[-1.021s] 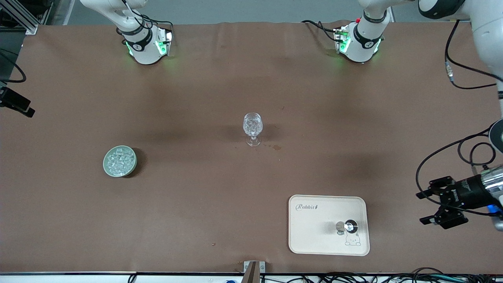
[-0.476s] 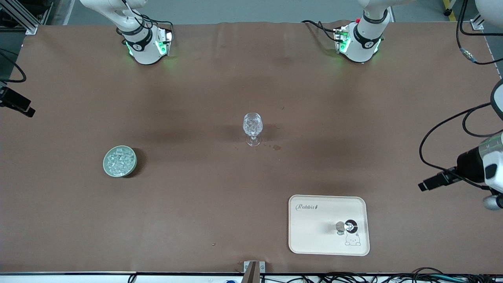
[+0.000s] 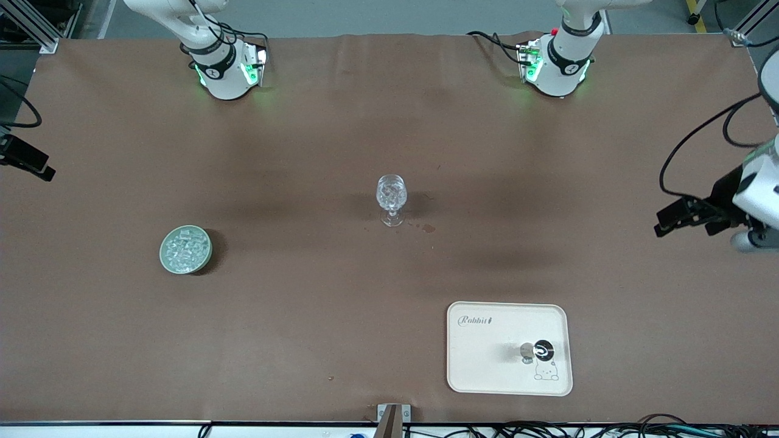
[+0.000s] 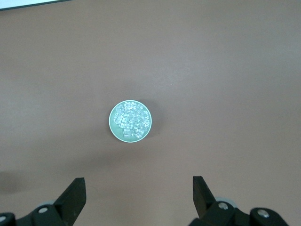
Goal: Pour wine and add ice with both arms
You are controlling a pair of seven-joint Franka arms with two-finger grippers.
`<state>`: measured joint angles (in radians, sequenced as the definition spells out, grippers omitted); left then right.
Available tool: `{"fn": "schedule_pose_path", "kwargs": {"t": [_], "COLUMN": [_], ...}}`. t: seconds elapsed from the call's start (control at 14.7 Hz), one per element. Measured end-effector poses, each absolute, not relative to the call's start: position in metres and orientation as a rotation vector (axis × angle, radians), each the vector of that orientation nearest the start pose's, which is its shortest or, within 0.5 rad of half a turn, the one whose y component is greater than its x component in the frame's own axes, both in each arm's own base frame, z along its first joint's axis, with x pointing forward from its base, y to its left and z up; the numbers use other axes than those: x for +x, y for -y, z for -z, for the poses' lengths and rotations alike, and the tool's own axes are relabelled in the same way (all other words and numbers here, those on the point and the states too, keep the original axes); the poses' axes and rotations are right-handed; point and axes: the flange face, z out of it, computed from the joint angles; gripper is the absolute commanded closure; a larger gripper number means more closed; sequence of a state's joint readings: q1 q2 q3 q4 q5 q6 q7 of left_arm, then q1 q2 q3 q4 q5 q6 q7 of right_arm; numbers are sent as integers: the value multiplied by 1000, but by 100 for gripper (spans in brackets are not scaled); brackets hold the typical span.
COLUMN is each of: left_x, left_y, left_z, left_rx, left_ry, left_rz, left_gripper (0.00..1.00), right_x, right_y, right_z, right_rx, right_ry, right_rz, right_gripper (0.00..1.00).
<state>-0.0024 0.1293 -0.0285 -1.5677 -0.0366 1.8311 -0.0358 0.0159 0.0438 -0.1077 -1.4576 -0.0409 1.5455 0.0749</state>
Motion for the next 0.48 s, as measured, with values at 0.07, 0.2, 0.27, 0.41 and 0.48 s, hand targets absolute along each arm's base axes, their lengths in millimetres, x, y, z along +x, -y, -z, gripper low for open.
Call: {"fn": "schedule_pose_path", "kwargs": {"t": [0.07, 0.2, 0.27, 0.41, 0.48], "left_x": [605, 586, 579, 568, 565], "left_y": [19, 16, 17, 24, 30], "left_z": [-583, -592, -594, -597, -597], "left_rx": [-3175, -3172, -3172, -3173, -3175], "left_ry": [6, -22, -27, -38, -31], "left_rz": [222, 220, 213, 199, 190], "left_gripper": [0, 0, 0, 0, 0], "right_x": [564, 563, 563, 563, 563], "right_y": [55, 55, 55, 55, 55], "right_z": [-651, -651, -651, -651, -651], "right_rx": [-3175, -3175, -3175, -3175, -3175], "right_ry": [-268, -268, -268, -268, -268], "right_rz": [70, 70, 70, 70, 70], "right_gripper": [0, 0, 0, 0, 0]}}
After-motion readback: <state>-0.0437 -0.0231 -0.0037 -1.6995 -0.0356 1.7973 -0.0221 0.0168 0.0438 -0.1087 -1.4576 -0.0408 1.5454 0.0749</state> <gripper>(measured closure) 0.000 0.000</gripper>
